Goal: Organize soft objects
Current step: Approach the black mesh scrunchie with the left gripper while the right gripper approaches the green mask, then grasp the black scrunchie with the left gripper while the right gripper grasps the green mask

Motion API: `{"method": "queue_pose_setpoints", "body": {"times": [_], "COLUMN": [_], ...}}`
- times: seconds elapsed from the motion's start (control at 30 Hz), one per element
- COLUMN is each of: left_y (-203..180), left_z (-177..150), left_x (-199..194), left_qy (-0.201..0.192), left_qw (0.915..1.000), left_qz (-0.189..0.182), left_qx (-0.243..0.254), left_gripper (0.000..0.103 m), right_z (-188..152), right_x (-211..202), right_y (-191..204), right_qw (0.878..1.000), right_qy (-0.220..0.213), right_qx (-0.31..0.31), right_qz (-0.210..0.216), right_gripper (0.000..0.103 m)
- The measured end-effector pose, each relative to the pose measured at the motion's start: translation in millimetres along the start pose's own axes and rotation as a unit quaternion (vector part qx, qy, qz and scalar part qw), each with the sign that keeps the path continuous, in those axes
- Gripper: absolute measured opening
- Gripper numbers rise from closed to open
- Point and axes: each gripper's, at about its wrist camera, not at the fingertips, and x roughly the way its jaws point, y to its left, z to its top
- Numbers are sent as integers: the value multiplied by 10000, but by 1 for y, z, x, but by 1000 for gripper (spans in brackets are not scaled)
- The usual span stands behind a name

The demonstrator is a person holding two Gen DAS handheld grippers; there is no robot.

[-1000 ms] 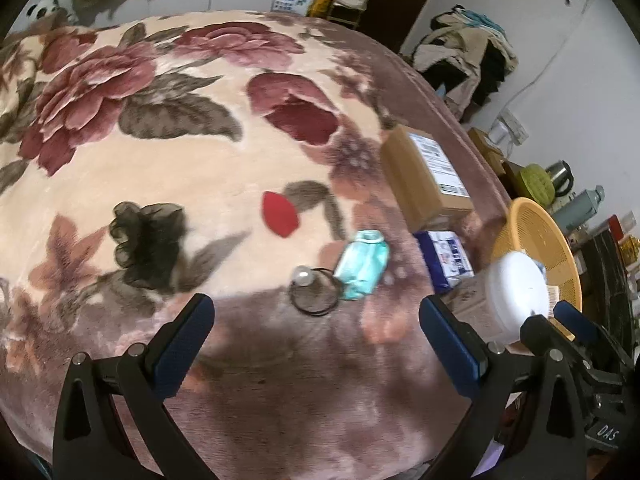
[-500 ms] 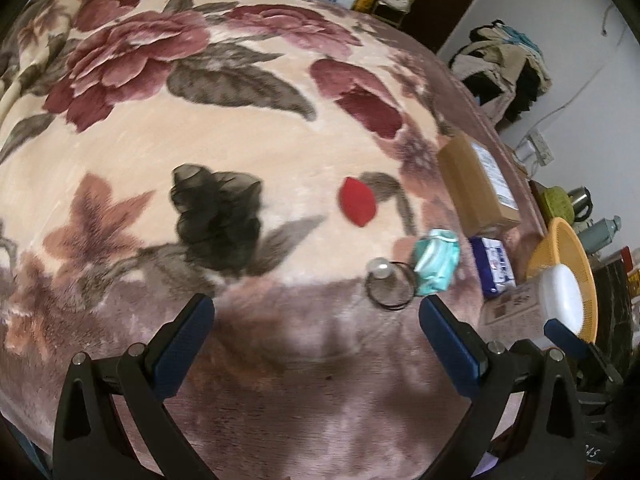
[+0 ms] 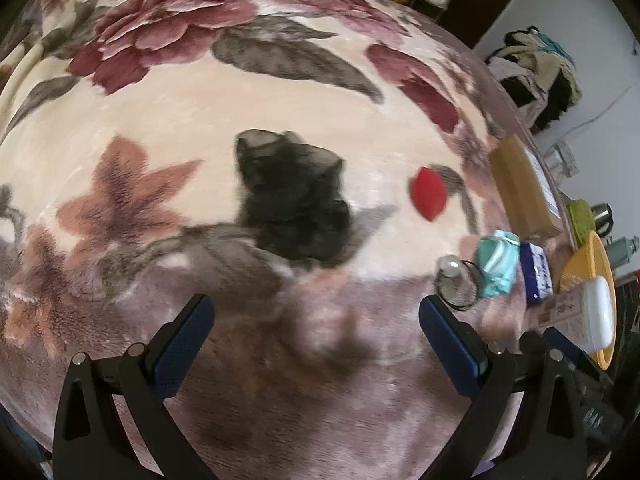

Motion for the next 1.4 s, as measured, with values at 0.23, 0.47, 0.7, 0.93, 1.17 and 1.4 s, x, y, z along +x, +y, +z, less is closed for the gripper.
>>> {"method": "queue_pose_setpoints", "body": {"times": [0.23, 0.47, 0.7, 0.93, 1.17, 1.4], "left_y": [22, 22, 13, 10, 5, -2], "left_z": [13, 26, 41, 58, 55, 41], "left_x": [10, 22, 41, 66, 70, 43], "left_qy": [-1, 27, 116, 246, 352, 74], "left_qw": [9997, 9999, 9999, 9990, 9992, 9999], "left_qz": [120, 77, 55, -18, 98, 42], "left_qx": [-198, -140, -112, -362, -171, 82], "left_gripper": [102, 102, 102, 101, 28, 22], "right_z": [24, 41, 47, 45, 44, 41], "right_x": [25, 44, 65, 72, 70, 54], "right_y": [-20, -27, -36, -42, -44, -37], "right_qw": [9979, 9962, 9932, 9933, 9945, 9973], "right_qy": [71, 112, 291, 289, 254, 68], "right_qx": [634, 864, 1109, 1104, 999, 709], "right_qz": [119, 74, 197, 205, 172, 190], "right_gripper": [103, 103, 102, 101, 83, 49]}}
